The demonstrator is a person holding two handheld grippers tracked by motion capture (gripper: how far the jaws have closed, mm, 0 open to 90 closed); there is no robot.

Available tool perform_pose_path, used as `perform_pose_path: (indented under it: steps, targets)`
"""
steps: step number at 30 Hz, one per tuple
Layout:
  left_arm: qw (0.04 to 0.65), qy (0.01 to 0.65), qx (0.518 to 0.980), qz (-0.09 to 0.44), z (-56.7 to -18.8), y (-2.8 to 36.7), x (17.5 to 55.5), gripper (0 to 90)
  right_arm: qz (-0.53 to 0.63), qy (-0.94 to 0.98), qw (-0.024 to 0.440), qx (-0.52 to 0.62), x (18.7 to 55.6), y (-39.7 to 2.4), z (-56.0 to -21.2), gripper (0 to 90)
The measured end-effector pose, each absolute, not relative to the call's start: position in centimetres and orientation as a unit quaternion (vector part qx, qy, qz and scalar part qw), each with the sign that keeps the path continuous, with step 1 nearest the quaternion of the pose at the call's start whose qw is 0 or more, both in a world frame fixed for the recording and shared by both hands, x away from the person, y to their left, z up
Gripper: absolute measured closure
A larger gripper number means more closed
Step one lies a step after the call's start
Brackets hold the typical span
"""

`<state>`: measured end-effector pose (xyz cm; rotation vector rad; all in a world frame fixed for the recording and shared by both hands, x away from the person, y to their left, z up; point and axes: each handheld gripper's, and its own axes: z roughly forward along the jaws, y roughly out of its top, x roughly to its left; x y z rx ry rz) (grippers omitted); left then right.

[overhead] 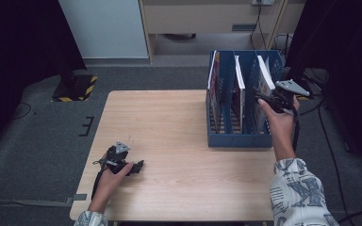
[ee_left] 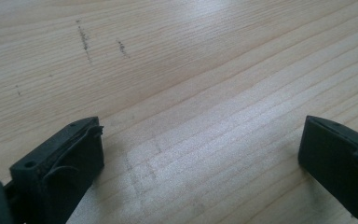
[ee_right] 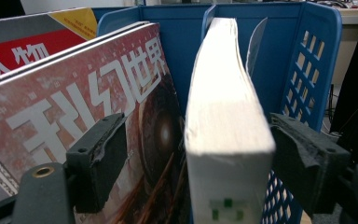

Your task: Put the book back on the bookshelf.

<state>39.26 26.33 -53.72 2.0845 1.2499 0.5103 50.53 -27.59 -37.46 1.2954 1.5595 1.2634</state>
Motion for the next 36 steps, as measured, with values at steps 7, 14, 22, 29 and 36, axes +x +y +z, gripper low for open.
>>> perform_pose_path:
  steps: [7,14,22,29,36]
  targets:
    - [0.323,0.476,0.794,0.195,-53.7,26.3,39.3,0.0,0.488,0.613,0.36,0.506,50.0,-27.8,-37.5,18.1]
    - [0.323,0.476,0.794,0.195,-53.7,26.3,39.3,0.0,0.484,0.616,0.356,0.51,49.5,-28.0,-37.5,16.3]
    - [0.323,0.476,0.794,0.194,-53.7,26.3,39.3,0.0,0.479,0.619,0.354,0.513,49.0,-28.3,-37.3,12.5]
    - [0.323,0.477,0.794,0.195,-53.7,26.3,39.3,0.0,0.479,0.621,0.35,0.513,48.5,-28.5,-37.3,11.2]
    - [0.323,0.477,0.794,0.195,-53.7,26.3,39.3,0.0,0.48,0.623,0.349,0.51,48.1,-28.4,-37.2,10.5]
